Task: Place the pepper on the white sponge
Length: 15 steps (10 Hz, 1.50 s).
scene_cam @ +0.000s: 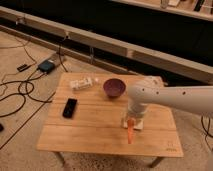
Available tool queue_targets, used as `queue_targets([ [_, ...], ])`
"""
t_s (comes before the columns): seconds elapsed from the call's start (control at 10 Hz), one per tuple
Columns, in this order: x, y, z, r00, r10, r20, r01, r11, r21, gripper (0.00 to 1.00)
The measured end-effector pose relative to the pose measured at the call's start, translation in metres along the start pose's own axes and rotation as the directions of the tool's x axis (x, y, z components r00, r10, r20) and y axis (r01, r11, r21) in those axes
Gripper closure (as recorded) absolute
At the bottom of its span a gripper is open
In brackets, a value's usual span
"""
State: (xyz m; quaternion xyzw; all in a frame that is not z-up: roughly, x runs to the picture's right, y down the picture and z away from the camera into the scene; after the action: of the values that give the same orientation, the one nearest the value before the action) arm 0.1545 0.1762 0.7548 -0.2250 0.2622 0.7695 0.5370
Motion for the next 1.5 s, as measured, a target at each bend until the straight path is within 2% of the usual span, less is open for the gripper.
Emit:
queue_targets([
  [0.3, -0.017, -0.011, 0.003, 1.000, 0.030, -0.003, -0.030, 0.999, 0.019, 1.00],
  [0.7, -0.040, -0.009, 0.007, 1.000, 0.031, -0.001, -0.031, 0.999, 0.045, 1.00],
  [1.1, -0.043, 0.000, 0.025, 0.999, 0.017, -0.041, -0.015, 0.999, 0.049, 0.99],
  [1.4, -0.045, 0.005, 0.037, 0.998, 0.014, -0.058, -0.012, 0.999, 0.048, 0.72],
  [1.5, -0.047, 0.004, 0.038, 0.998, 0.019, -0.058, -0.016, 0.999, 0.049, 0.58],
])
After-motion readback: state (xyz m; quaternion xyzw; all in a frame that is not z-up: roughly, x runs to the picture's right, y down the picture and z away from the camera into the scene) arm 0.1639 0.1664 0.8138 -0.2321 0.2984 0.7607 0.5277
